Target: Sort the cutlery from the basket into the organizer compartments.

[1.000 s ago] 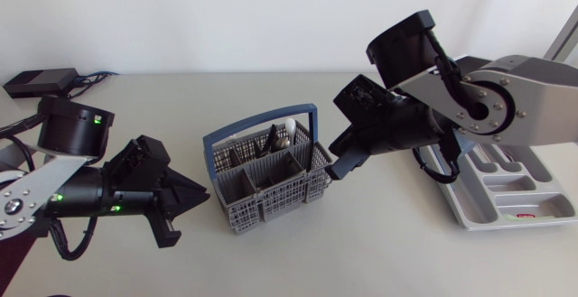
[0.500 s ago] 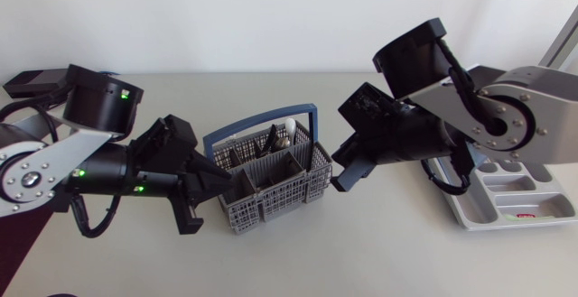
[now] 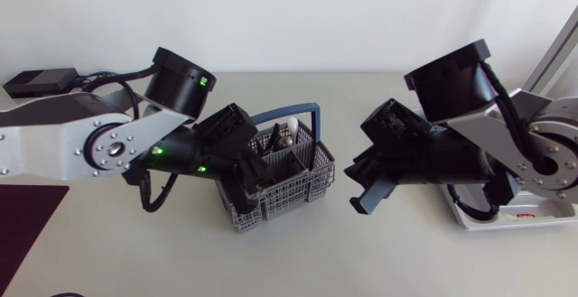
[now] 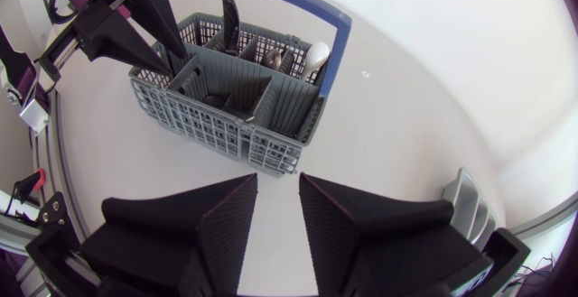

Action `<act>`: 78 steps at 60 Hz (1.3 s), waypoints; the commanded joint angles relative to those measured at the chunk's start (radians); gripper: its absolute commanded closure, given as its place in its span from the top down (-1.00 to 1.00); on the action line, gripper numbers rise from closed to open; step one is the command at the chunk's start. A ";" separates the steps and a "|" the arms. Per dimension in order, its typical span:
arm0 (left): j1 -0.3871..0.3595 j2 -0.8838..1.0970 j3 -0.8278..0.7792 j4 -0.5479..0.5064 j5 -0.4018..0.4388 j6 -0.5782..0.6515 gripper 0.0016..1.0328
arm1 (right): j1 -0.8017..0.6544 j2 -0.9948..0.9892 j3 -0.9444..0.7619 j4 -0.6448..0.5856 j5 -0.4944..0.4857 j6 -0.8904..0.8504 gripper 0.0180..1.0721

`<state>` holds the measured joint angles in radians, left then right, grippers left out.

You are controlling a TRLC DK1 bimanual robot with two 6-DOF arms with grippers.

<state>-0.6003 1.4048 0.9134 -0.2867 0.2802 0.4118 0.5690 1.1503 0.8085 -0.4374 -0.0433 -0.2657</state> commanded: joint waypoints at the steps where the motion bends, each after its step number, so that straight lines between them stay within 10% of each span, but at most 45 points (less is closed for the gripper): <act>1: -0.021 0.048 0.050 0.007 -0.013 -0.045 -0.40 | -0.009 -0.029 -0.037 0.012 -0.012 -0.003 -0.27; 41: -0.237 0.184 0.265 -0.118 -0.332 -0.165 -0.40 | -0.106 -0.215 -0.158 0.025 -0.112 -0.029 -0.27; 78: -0.279 0.468 0.594 -0.379 -0.496 -0.311 -0.40 | -0.218 -0.311 -0.229 0.025 -0.219 -0.076 -0.17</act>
<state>-0.8722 1.8320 1.4696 -0.6464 -0.1951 0.1307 0.3576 0.8486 0.6132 -0.4191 -0.2584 -0.3229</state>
